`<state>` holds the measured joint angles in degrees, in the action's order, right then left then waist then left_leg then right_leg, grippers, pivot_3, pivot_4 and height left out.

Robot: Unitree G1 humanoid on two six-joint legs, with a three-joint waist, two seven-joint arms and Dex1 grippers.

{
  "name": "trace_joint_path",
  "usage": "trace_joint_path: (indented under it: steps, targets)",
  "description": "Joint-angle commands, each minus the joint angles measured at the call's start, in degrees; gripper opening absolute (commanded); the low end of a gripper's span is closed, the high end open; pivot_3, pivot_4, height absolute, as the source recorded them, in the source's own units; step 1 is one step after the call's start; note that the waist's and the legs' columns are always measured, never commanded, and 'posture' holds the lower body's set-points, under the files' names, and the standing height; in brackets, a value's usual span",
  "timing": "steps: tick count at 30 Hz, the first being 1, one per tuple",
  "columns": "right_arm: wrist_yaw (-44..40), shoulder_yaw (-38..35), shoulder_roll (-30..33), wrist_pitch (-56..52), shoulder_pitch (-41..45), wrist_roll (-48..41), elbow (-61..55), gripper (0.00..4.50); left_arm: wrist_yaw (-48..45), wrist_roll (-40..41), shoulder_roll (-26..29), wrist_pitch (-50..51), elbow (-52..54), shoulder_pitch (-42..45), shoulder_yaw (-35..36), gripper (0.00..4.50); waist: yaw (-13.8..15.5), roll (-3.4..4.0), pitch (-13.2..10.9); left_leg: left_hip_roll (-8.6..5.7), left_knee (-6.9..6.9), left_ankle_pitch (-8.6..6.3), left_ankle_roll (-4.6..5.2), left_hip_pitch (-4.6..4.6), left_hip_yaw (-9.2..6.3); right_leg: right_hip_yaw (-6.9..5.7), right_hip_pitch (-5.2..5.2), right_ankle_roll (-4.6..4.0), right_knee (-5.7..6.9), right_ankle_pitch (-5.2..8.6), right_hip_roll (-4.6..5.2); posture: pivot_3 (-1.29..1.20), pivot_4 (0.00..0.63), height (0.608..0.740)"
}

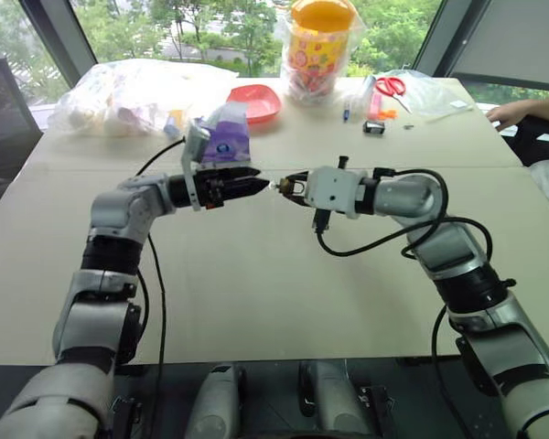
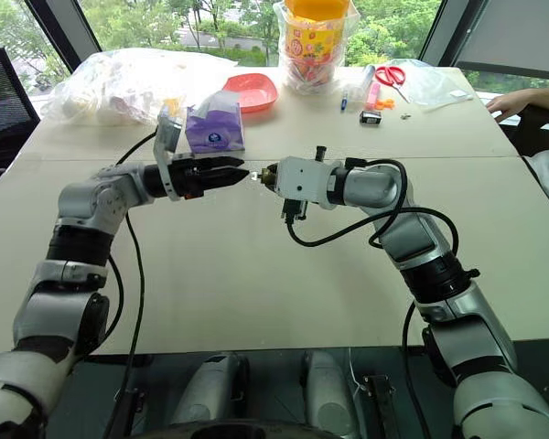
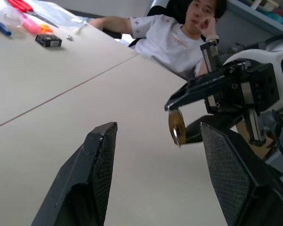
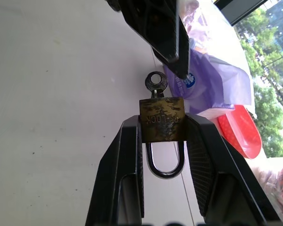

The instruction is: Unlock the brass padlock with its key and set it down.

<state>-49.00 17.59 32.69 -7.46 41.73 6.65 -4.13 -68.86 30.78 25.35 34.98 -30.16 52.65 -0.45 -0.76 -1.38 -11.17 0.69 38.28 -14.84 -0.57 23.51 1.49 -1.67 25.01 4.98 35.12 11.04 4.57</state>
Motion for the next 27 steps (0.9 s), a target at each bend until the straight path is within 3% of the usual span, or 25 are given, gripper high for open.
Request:
trace_joint_path:
  steps: [1,9,12,17,24,27]
  targets:
    - [1.0,-1.5,-0.2,-0.9,0.1,0.5,-3.2,0.71,-3.0,-1.1,-0.6,-1.6,-1.1,1.8,-0.5,2.95,-0.1,0.00,0.0,0.00,-0.01,0.00,0.00,-0.01,0.00,0.00,0.00,0.00,0.01,0.00,0.00,0.00,0.150,0.740]
    - [1.6,-1.5,-0.5,-2.3,-0.6,1.0,-4.4,0.71,-4.8,-2.9,-1.4,-2.0,-2.1,1.9,-0.4,2.95,0.0,0.00,0.0,0.01,-0.02,0.00,0.00,-0.01,-0.02,0.00,0.01,0.00,0.03,0.00,-0.01,0.00,0.150,0.740]
    - [1.8,-1.5,-0.7,-2.5,-0.9,1.0,-4.7,0.71,-4.9,-3.0,-1.5,-1.9,-2.2,1.8,-0.1,2.13,0.0,0.00,0.0,0.01,-0.02,0.00,0.00,-0.01,-0.03,0.00,0.01,0.00,0.03,0.00,-0.01,0.00,0.150,0.740]
    - [1.9,-1.4,-1.0,-3.0,-1.2,0.9,-5.6,0.71,-5.1,-3.5,-1.7,-2.1,-1.8,1.3,-0.4,0.02,0.1,0.00,0.0,0.01,-0.01,0.00,0.00,-0.01,-0.03,0.00,0.00,0.00,0.03,0.00,0.00,0.00,0.150,0.740]
    - [1.3,-1.3,-1.2,-3.9,-1.2,0.4,-6.4,0.71,-6.2,-7.1,-1.4,-5.5,0.1,-0.4,-3.1,0.02,0.1,0.00,0.0,0.01,-0.01,0.00,0.00,-0.01,-0.03,0.00,0.01,-0.01,0.03,0.00,-0.01,0.00,0.150,0.740]
    - [0.2,-2.4,-2.4,-7.9,-1.3,-2.6,-7.4,0.71,-5.2,-11.0,-1.2,-12.8,1.1,-1.6,-4.5,0.02,0.1,0.00,0.0,0.01,-0.01,0.00,0.00,-0.01,-0.04,0.00,0.00,-0.01,0.03,0.00,-0.01,0.00,0.150,0.740]
